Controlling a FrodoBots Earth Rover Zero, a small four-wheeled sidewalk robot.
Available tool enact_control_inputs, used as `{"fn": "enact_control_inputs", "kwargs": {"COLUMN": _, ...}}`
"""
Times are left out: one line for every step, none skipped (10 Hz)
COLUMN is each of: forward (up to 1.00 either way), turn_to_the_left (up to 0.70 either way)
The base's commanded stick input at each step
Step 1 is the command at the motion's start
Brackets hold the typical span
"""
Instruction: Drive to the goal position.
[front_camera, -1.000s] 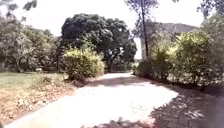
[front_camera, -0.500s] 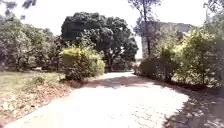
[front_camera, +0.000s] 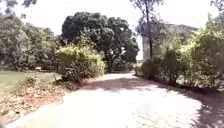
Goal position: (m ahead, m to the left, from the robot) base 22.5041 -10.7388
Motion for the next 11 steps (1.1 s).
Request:
{"fn": "enact_control_inputs", "kwargs": {"forward": 0.7, "turn_to_the_left": 0.0}}
{"fn": "enact_control_inputs", "kwargs": {"forward": 0.7, "turn_to_the_left": 0.0}}
{"fn": "enact_control_inputs", "kwargs": {"forward": 0.7, "turn_to_the_left": 0.0}}
{"fn": "enact_control_inputs", "kwargs": {"forward": 0.7, "turn_to_the_left": 0.0}}
{"fn": "enact_control_inputs", "kwargs": {"forward": 0.7, "turn_to_the_left": 0.0}}
{"fn": "enact_control_inputs", "kwargs": {"forward": 0.7, "turn_to_the_left": 0.0}}
{"fn": "enact_control_inputs", "kwargs": {"forward": 0.7, "turn_to_the_left": 0.0}}
{"fn": "enact_control_inputs", "kwargs": {"forward": 0.7, "turn_to_the_left": 0.0}}
{"fn": "enact_control_inputs", "kwargs": {"forward": 0.7, "turn_to_the_left": 0.0}}
{"fn": "enact_control_inputs", "kwargs": {"forward": 0.7, "turn_to_the_left": 0.0}}
{"fn": "enact_control_inputs", "kwargs": {"forward": 0.7, "turn_to_the_left": 0.0}}
